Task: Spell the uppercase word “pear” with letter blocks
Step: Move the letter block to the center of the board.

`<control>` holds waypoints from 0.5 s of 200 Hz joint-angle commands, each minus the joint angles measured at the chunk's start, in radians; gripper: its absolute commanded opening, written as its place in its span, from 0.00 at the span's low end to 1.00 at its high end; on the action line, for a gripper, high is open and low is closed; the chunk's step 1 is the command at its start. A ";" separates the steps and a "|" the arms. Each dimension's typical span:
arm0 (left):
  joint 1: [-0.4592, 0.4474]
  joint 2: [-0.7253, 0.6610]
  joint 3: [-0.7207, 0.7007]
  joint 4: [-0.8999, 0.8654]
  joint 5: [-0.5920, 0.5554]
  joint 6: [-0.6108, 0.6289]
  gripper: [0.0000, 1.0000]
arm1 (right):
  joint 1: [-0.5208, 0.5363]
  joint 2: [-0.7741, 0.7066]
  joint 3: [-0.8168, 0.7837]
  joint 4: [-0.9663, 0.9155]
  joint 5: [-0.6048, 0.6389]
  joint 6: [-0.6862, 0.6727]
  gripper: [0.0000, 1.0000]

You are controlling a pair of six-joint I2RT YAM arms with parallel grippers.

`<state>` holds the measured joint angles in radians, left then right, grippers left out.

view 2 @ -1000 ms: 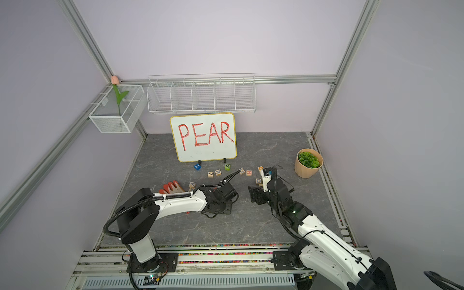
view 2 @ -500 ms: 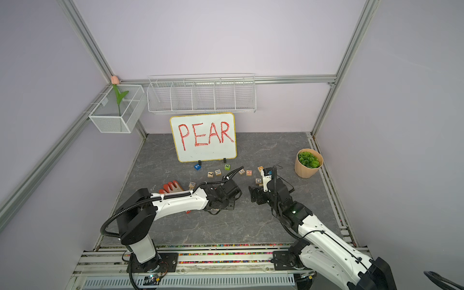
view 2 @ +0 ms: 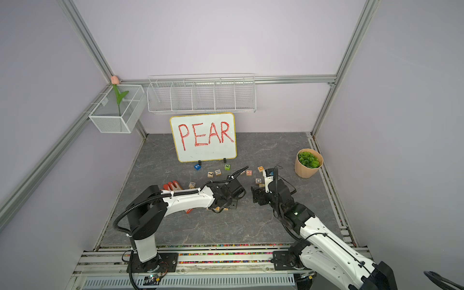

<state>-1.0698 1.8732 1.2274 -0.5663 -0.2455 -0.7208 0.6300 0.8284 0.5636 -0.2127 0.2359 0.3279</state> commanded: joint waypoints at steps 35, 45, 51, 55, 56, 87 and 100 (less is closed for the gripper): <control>0.001 0.036 0.041 -0.044 0.006 0.004 0.37 | -0.001 -0.037 0.002 -0.020 0.026 -0.009 0.89; 0.002 0.039 0.040 -0.046 0.008 0.004 0.37 | -0.001 -0.037 0.003 -0.020 0.026 -0.009 0.89; 0.002 0.038 0.039 -0.044 0.008 0.004 0.36 | 0.000 -0.037 0.001 -0.019 0.026 -0.007 0.89; 0.002 0.037 0.037 -0.044 0.008 0.004 0.36 | -0.001 -0.035 0.001 -0.019 0.025 -0.007 0.89; 0.002 0.038 0.037 -0.043 0.008 0.005 0.36 | -0.001 -0.035 0.001 -0.019 0.024 -0.007 0.89; 0.001 0.030 0.029 -0.046 -0.001 0.003 0.36 | -0.001 -0.035 -0.001 -0.019 0.025 -0.007 0.89; 0.002 0.029 0.027 -0.049 -0.003 0.002 0.36 | -0.001 -0.035 -0.001 -0.019 0.025 -0.006 0.89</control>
<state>-1.0691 1.8980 1.2438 -0.5869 -0.2359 -0.7174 0.6300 0.8036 0.5636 -0.2214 0.2466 0.3283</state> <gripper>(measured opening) 0.364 0.889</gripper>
